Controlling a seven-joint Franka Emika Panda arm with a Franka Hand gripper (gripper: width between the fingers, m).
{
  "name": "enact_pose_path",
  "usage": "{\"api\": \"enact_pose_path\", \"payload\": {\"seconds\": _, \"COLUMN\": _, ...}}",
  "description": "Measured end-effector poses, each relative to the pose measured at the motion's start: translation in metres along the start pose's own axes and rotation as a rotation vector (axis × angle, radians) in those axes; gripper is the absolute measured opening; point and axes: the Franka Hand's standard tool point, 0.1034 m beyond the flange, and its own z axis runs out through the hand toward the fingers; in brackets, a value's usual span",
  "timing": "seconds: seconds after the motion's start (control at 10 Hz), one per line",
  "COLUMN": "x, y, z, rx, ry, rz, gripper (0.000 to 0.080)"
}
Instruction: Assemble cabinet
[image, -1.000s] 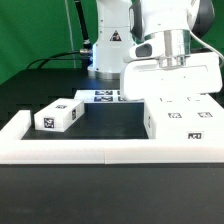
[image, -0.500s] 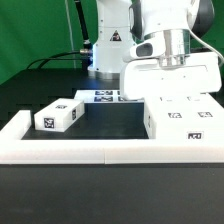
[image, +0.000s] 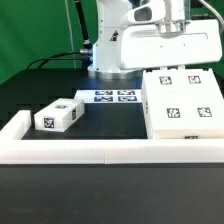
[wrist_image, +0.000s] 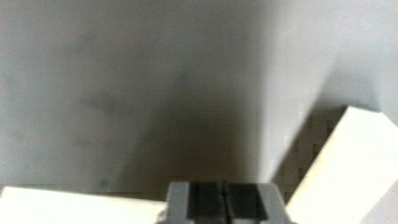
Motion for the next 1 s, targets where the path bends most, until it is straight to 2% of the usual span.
{"api": "enact_pose_path", "payload": {"seconds": 0.2, "x": 0.014, "y": 0.001, "z": -0.015, "rx": 0.012, "ry": -0.039, "rz": -0.005, "gripper": 0.0002}}
{"api": "enact_pose_path", "payload": {"seconds": 0.7, "x": 0.011, "y": 0.001, "z": -0.013, "rx": 0.014, "ry": -0.051, "rz": -0.005, "gripper": 0.0002}}
{"api": "enact_pose_path", "payload": {"seconds": 1.0, "x": 0.022, "y": 0.001, "z": -0.031, "rx": 0.014, "ry": -0.042, "rz": -0.007, "gripper": 0.0002}}
